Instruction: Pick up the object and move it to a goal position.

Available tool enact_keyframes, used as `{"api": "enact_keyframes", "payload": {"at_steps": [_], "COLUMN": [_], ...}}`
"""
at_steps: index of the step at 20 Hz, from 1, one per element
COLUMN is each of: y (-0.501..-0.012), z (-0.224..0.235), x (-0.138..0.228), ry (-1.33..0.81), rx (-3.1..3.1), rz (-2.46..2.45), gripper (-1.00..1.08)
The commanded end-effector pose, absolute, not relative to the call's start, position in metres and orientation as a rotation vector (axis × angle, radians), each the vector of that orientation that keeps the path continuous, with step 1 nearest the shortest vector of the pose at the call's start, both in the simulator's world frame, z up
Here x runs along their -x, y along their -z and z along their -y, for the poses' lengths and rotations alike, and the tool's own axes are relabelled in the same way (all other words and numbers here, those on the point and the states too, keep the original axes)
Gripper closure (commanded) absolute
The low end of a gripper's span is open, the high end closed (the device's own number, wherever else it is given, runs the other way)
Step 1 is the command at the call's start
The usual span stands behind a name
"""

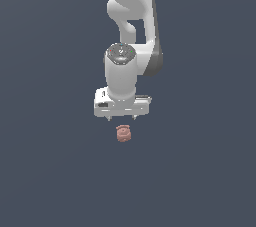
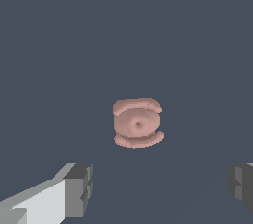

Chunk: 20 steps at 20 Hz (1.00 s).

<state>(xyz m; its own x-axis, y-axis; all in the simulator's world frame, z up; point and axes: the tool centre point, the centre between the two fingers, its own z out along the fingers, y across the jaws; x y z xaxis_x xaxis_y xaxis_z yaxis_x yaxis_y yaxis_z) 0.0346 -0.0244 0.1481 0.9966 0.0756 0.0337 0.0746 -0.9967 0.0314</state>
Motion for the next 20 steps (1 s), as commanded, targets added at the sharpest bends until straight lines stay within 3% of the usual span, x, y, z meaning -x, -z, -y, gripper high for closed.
{"api": "enact_keyframes", "payload": {"at_steps": [1, 20], "y": [-0.132, -0.081], "z": [0.023, 0.021], "x": [-0.040, -0.050], "ry": [-0.037, 0.001], "rx": [-3.115, -3.133], "rz": [-0.149, -0.223], "gripper": [-0.92, -0.92]}}
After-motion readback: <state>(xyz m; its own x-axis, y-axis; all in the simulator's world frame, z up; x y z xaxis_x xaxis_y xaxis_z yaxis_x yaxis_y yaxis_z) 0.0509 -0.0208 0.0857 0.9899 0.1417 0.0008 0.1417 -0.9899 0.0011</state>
